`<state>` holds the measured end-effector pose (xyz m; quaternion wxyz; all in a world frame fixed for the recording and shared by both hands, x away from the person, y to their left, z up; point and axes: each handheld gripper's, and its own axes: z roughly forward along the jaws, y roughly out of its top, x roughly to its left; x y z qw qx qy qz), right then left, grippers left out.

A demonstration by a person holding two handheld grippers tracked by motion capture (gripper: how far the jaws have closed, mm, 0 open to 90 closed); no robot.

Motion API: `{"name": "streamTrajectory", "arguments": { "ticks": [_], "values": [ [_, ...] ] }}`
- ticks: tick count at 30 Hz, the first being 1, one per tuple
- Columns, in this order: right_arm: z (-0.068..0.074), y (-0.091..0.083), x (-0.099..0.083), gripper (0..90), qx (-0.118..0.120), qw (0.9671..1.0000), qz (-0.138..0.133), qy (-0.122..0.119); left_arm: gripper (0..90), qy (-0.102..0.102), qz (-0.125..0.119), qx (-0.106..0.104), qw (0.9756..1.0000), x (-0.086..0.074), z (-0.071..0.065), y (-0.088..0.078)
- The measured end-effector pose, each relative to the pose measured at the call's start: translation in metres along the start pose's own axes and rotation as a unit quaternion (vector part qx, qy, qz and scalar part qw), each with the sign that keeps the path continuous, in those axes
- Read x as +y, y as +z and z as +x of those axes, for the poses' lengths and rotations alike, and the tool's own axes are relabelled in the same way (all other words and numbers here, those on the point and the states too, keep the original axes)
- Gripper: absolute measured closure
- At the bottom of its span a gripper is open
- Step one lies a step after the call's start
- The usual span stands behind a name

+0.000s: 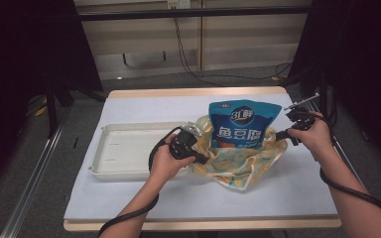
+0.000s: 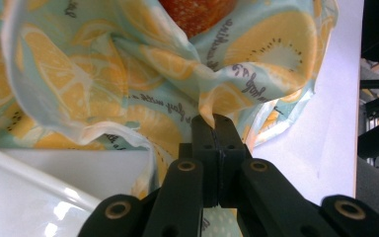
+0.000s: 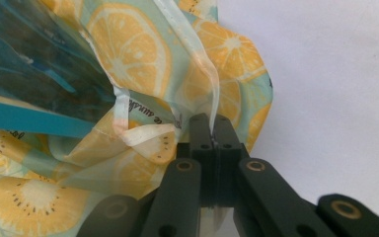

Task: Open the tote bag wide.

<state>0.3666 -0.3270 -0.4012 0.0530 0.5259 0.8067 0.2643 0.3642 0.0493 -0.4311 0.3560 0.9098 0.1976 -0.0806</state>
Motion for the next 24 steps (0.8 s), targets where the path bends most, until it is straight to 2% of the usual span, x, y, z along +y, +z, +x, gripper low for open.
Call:
{"name": "streamTrajectory", "arguments": {
  "ticks": [4, 6, 9, 10, 11, 12, 13, 14, 15, 16, 17, 19, 22, 24],
  "values": [
    [0.003, -0.004, -0.001, 83.2, 0.002, 1.0, -0.004, 0.002, 87.2, -0.01, -0.001, 0.0, 0.9999, 0.0, 0.0, -0.001],
    [0.005, -0.006, -0.001, 76.2, 0.001, 1.0, -0.007, -0.003, 80.1, -0.01, 0.009, 0.003, 0.9999, 0.0, 0.001, -0.002],
    [0.007, -0.009, -0.001, 64.5, -0.008, 0.9999, -0.008, -0.012, 65.4, -0.014, -0.002, -0.001, 0.9999, 0.0, 0.002, -0.003],
    [0.009, -0.01, -0.001, 61.8, -0.009, 0.9998, -0.008, -0.016, 62.4, -0.014, 0.001, 0.015, 0.9998, 0.0, 0.001, -0.005],
    [0.009, -0.011, -0.002, 57.6, -0.013, 0.9996, -0.011, -0.022, 58.1, -0.019, 0.007, 0.021, 0.9996, 0.001, 0.0, -0.007],
    [0.011, -0.011, -0.002, 53.9, -0.016, 0.9995, -0.013, -0.026, 56.5, -0.017, -0.002, 0.003, 0.9998, 0.001, 0.002, -0.007],
    [0.012, -0.013, -0.002, 48.2, -0.021, 0.9993, -0.014, -0.026, 52.7, -0.021, 0.003, 0.01, 0.9997, 0.001, 0.001, -0.009],
    [0.012, -0.015, -0.003, 45.2, -0.027, 0.9991, -0.016, -0.027, 49.6, -0.019, -0.001, 0.005, 0.9998, 0.001, 0.002, -0.01],
    [0.012, -0.016, -0.003, 42.3, -0.026, 0.999, -0.017, -0.033, 47.1, -0.019, 0.004, 0.026, 0.9995, 0.002, 0.0, -0.012],
    [0.012, -0.017, -0.004, 39.4, -0.024, 0.999, -0.017, -0.033, 44.0, -0.023, -0.009, 0.009, 0.9997, 0.002, 0.001, -0.012],
    [0.013, -0.019, -0.005, 36.3, -0.028, 0.9989, -0.021, -0.033, 40.2, -0.027, -0.013, 0.01, 0.9995, 0.002, 0.002, -0.012],
    [0.014, -0.023, -0.006, 31.3, -0.023, 0.9987, -0.028, -0.035, 31.2, -0.022, -0.005, 0.019, 0.9996, 0.003, 0.002, -0.015],
    [0.017, -0.027, -0.008, 26.8, -0.013, 0.9986, -0.039, -0.034, 24.1, -0.028, -0.016, 0.011, 0.9994, 0.004, 0.003, -0.016],
    [0.018, -0.029, -0.01, 22.8, -0.005, 0.9983, -0.047, -0.035, 20.6, -0.025, -0.012, 0.022, 0.9994, 0.005, 0.003, -0.019]
  ]
}}
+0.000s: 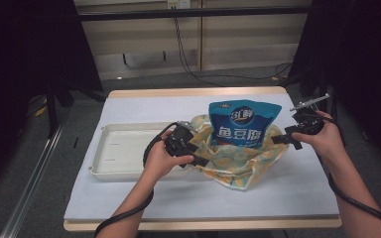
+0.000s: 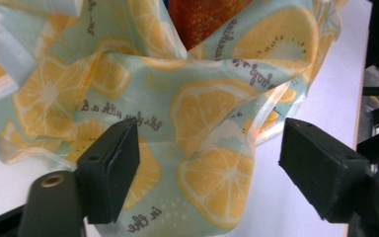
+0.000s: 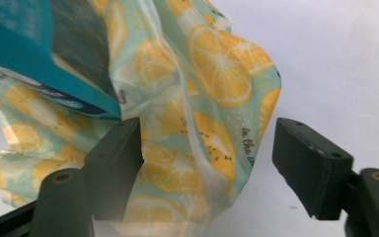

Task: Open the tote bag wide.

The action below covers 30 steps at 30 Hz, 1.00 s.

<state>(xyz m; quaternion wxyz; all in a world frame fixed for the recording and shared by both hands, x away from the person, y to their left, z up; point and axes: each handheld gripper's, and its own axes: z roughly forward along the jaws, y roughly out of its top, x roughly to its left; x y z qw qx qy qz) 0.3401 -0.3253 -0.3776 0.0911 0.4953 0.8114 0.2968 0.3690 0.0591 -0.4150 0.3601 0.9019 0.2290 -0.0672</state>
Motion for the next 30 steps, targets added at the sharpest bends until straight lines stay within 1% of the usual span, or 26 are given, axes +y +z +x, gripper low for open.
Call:
{"name": "streamTrajectory", "arguments": {
  "ticks": [1, 2, 3, 4, 6, 7, 8, 9, 10, 11, 12, 13, 14, 15, 17, 18, 20, 21, 22, 23, 24, 25, 27, 28, 29, 30],
  "values": [
    [0.0, -0.001, -0.001, 21.7, -0.002, 1.0, 0.001, -0.001, 18.3, 0.0, -0.004, -0.007, 1.0, 0.0, 0.001, -0.001],
    [0.001, -0.002, -0.001, 21.2, 0.001, 1.0, 0.001, 0.0, 17.6, -0.001, 0.0, 0.0, 1.0, 0.002, 0.0, -0.003],
    [0.001, -0.003, -0.002, 20.4, -0.001, 1.0, 0.0, 0.001, 15.9, 0.001, -0.006, -0.005, 1.0, 0.003, 0.001, -0.005],
    [0.002, -0.003, -0.002, 19.5, -0.003, 1.0, -0.003, 0.001, 15.0, -0.001, -0.004, 0.0, 1.0, 0.004, 0.001, -0.007],
    [0.002, -0.003, -0.004, 17.7, 0.003, 1.0, -0.008, 0.001, 13.4, -0.001, -0.01, -0.001, 0.9999, 0.005, 0.003, -0.009],
    [0.003, -0.003, -0.004, 17.3, 0.003, 0.9999, -0.009, -0.003, 12.4, 0.0, -0.004, 0.002, 1.0, 0.006, 0.003, -0.01],
    [0.004, -0.003, -0.004, 17.0, 0.009, 0.9999, -0.012, -0.003, 12.5, -0.003, -0.01, 0.001, 0.9999, 0.006, 0.004, -0.01],
    [0.005, -0.002, -0.005, 16.7, 0.011, 0.9998, -0.015, 0.0, 12.0, 0.001, -0.006, 0.005, 1.0, 0.007, 0.004, -0.012],
    [0.007, -0.001, -0.005, 15.9, 0.016, 0.9997, -0.017, 0.001, 12.0, 0.002, -0.009, 0.003, 1.0, 0.007, 0.004, -0.013],
    [0.009, -0.001, -0.006, 15.7, 0.013, 0.9998, -0.014, -0.003, 12.1, -0.002, -0.01, 0.007, 0.9999, 0.008, 0.004, -0.015],
    [0.011, -0.001, -0.006, 14.7, 0.012, 0.9998, -0.012, -0.009, 11.9, 0.002, -0.008, 0.007, 0.9999, 0.009, 0.004, -0.016],
    [0.013, -0.001, -0.007, 13.9, 0.009, 0.9999, -0.012, -0.007, 11.6, 0.001, -0.014, 0.006, 0.9999, 0.009, 0.004, -0.017],
    [0.014, -0.001, -0.008, 13.9, 0.011, 0.9999, -0.013, -0.001, 11.6, -0.001, -0.011, 0.01, 0.9999, 0.01, 0.004, -0.019],
    [0.015, -0.001, -0.009, 13.4, 0.01, 0.9999, -0.011, -0.001, 11.1, -0.003, -0.01, 0.013, 0.9999, 0.01, 0.004, -0.019],
    [0.016, -0.003, -0.01, 13.0, 0.013, 0.9998, -0.013, 0.008, 10.5, -0.005, -0.015, 0.009, 0.9998, 0.01, 0.006, -0.02],
    [0.017, -0.004, -0.01, 12.7, 0.011, 0.9998, -0.013, 0.0, 10.4, -0.005, -0.009, 0.017, 0.9998, 0.01, 0.006, -0.022],
    [0.02, -0.003, -0.01, 11.7, 0.007, 0.9998, -0.019, -0.004, 9.4, -0.009, -0.01, 0.018, 0.9997, 0.01, 0.007, -0.023],
    [0.022, -0.003, -0.011, 11.4, 0.011, 0.9997, -0.02, -0.005, 9.5, -0.012, -0.017, 0.015, 0.9997, 0.009, 0.007, -0.023],
    [0.024, -0.002, -0.011, 10.8, 0.011, 0.9997, -0.019, -0.007, 9.5, -0.013, -0.016, 0.016, 0.9997, 0.01, 0.008, -0.025],
    [0.025, -0.001, -0.012, 10.5, 0.019, 0.9995, -0.023, -0.006, 9.4, -0.012, -0.016, 0.019, 0.9996, 0.01, 0.008, -0.026],
    [0.027, 0.0, -0.012, 9.8, 0.018, 0.9995, -0.023, -0.008, 9.3, -0.019, -0.022, 0.02, 0.9994, 0.01, 0.008, -0.026],
    [0.028, 0.0, -0.013, 8.1, 0.013, 0.9997, -0.018, -0.013, 9.0, -0.016, -0.013, 0.019, 0.9996, 0.011, 0.008, -0.028],
    [0.028, 0.0, -0.014, 7.4, 0.023, 0.9996, -0.014, -0.009, 8.9, -0.019, -0.019, 0.022, 0.9994, 0.013, 0.009, -0.03],
    [0.028, -0.001, -0.014, 7.4, 0.028, 0.9995, -0.015, -0.009, 8.4, -0.013, -0.014, 0.026, 0.9995, 0.015, 0.009, -0.031],
    [0.027, -0.002, -0.014, 7.4, 0.023, 0.9995, -0.019, -0.006, 8.3, -0.014, -0.013, 0.025, 0.9995, 0.016, 0.009, -0.033],
    [0.027, -0.004, -0.014, 7.5, 0.02, 0.9995, -0.023, -0.007, 8.5, -0.018, -0.02, 0.021, 0.9994, 0.017, 0.009, -0.033]
  ]
}}
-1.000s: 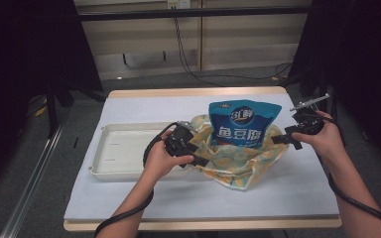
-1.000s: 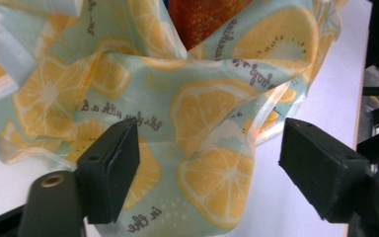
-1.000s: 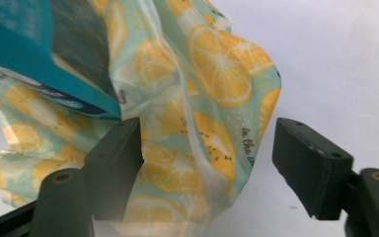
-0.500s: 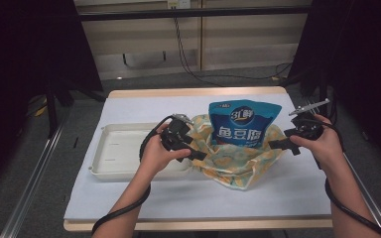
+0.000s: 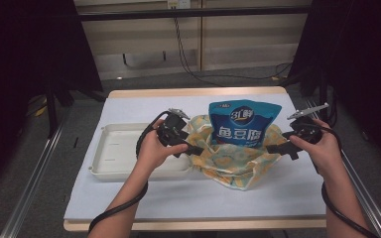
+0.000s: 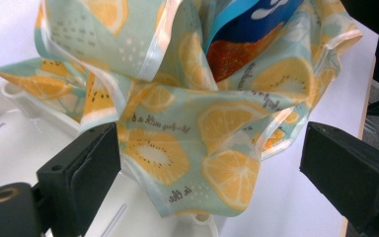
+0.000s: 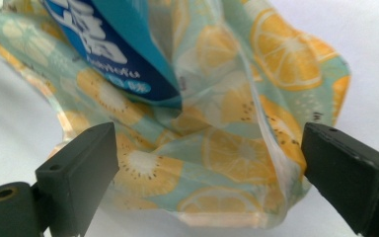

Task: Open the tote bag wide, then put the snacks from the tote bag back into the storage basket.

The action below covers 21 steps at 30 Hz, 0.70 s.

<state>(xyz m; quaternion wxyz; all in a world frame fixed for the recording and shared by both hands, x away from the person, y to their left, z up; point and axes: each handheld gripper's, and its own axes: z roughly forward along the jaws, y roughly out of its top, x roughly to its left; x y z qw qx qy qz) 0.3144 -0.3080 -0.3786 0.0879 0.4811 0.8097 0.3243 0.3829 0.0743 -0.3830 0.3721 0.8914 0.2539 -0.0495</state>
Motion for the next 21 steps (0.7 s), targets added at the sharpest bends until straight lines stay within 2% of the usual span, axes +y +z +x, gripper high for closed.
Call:
{"name": "streamTrajectory", "arguments": {
  "ticks": [3, 4, 6, 7, 13, 14, 15, 16, 17, 18, 19, 20, 21],
  "values": [
    [0.001, -0.002, -0.001, 7.5, -0.002, 1.0, 0.001, 0.0, 8.4, 0.002, 0.003, 0.006, 1.0, 0.004, 0.0, -0.003],
    [0.001, -0.002, -0.001, 7.5, -0.001, 1.0, 0.002, -0.002, 8.4, 0.009, 0.008, 0.007, 0.9999, 0.005, 0.0, -0.004],
    [0.002, -0.003, -0.002, 7.5, 0.002, 1.0, 0.004, -0.008, 8.4, 0.005, 0.001, 0.005, 1.0, 0.007, 0.0, -0.004],
    [0.002, -0.003, -0.003, 7.5, 0.001, 1.0, 0.005, -0.008, 8.4, 0.006, 0.008, 0.009, 0.9999, 0.008, 0.0, -0.005],
    [0.002, -0.009, -0.005, 7.5, 0.001, 0.9999, 0.014, -0.009, 8.7, 0.011, 0.005, 0.005, 0.9999, 0.015, 0.0, -0.005],
    [0.002, -0.01, -0.006, 7.5, -0.001, 0.9998, 0.016, -0.012, 8.6, 0.003, -0.01, -0.002, 0.9999, 0.016, 0.0, -0.003],
    [0.002, -0.011, -0.007, 7.5, 0.0, 0.9998, 0.015, -0.01, 8.7, 0.012, 0.006, 0.004, 0.9999, 0.018, 0.001, -0.006],
    [0.001, -0.013, -0.009, 7.5, 0.002, 0.9999, 0.014, -0.01, 8.5, 0.002, -0.006, 0.001, 1.0, 0.018, 0.0, -0.005],
    [0.001, -0.014, -0.01, 7.5, 0.004, 0.9999, 0.012, -0.009, 8.5, 0.01, 0.0, 0.005, 0.9999, 0.02, 0.0, -0.007],
    [0.001, -0.015, -0.011, 7.5, 0.004, 0.9999, 0.012, -0.011, 8.8, 0.011, 0.001, 0.002, 0.9999, 0.022, 0.0, -0.007],
    [0.001, -0.015, -0.011, 7.5, 0.004, 0.9999, 0.013, -0.01, 8.9, 0.006, -0.009, -0.004, 0.9999, 0.023, 0.0, -0.006],
    [0.001, -0.015, -0.012, 7.6, 0.003, 0.9998, 0.014, -0.01, 8.8, 0.012, 0.001, 0.003, 0.9999, 0.025, 0.001, -0.008],
    [0.001, -0.015, -0.013, 7.6, 0.005, 0.9998, 0.016, -0.01, 8.9, 0.012, -0.001, 0.001, 0.9999, 0.027, 0.002, -0.008]
  ]
}}
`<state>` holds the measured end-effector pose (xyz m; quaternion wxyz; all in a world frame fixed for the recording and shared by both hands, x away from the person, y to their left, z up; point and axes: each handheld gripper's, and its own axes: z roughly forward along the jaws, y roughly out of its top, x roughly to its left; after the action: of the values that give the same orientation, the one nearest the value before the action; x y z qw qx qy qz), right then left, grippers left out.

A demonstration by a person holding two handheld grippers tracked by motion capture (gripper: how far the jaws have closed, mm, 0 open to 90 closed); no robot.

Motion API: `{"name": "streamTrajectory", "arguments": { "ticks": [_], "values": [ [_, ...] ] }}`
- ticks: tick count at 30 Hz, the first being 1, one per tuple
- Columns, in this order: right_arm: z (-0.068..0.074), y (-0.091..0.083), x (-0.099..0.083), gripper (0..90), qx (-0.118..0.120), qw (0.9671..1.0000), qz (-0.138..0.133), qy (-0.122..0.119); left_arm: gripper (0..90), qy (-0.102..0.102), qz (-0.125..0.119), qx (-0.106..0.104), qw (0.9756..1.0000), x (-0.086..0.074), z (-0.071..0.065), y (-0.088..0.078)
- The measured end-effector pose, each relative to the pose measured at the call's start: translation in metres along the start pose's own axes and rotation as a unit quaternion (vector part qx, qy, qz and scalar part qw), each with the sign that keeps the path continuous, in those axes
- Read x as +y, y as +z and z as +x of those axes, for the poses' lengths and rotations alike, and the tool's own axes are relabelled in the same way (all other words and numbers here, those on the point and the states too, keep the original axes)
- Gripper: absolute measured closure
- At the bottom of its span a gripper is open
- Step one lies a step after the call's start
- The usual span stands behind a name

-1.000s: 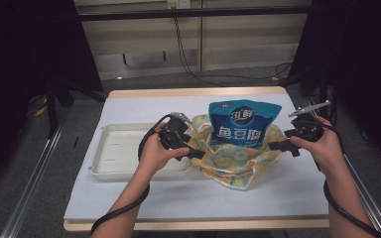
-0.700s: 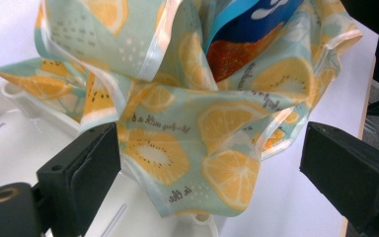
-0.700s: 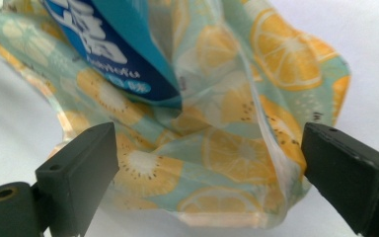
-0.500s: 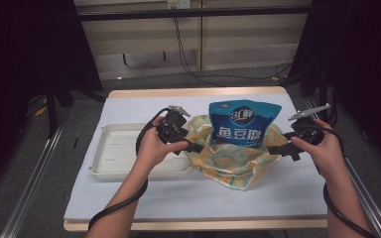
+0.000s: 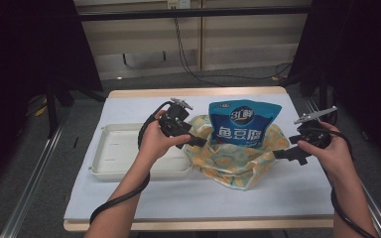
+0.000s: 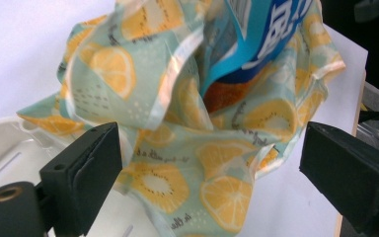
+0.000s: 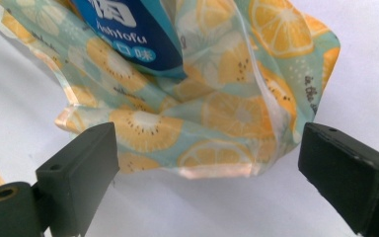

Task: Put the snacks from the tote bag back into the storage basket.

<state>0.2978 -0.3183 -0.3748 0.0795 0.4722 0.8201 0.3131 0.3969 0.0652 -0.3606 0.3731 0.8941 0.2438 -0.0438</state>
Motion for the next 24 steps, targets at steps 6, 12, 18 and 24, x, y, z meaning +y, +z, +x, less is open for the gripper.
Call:
{"name": "streamTrajectory", "arguments": {
  "ticks": [6, 12, 18, 24],
  "values": [
    [0.001, -0.001, 0.0, 7.7, 0.002, 1.0, -0.002, -0.003, 9.2, 0.001, 0.0, 0.007, 1.0, 0.011, 0.0, -0.004],
    [0.004, 0.002, 0.001, 7.7, 0.004, 0.9999, 0.006, -0.012, 9.8, 0.013, -0.001, 0.0, 0.9999, 0.023, 0.0, -0.009],
    [0.003, 0.002, 0.0, 8.3, 0.007, 0.9999, 0.006, -0.015, 10.2, 0.033, -0.002, -0.006, 0.9994, 0.037, -0.002, -0.012],
    [0.005, 0.002, 0.0, 8.3, 0.011, 0.9998, 0.012, -0.015, 10.9, 0.038, 0.001, -0.004, 0.9993, 0.05, -0.003, -0.011]
  ]
}}
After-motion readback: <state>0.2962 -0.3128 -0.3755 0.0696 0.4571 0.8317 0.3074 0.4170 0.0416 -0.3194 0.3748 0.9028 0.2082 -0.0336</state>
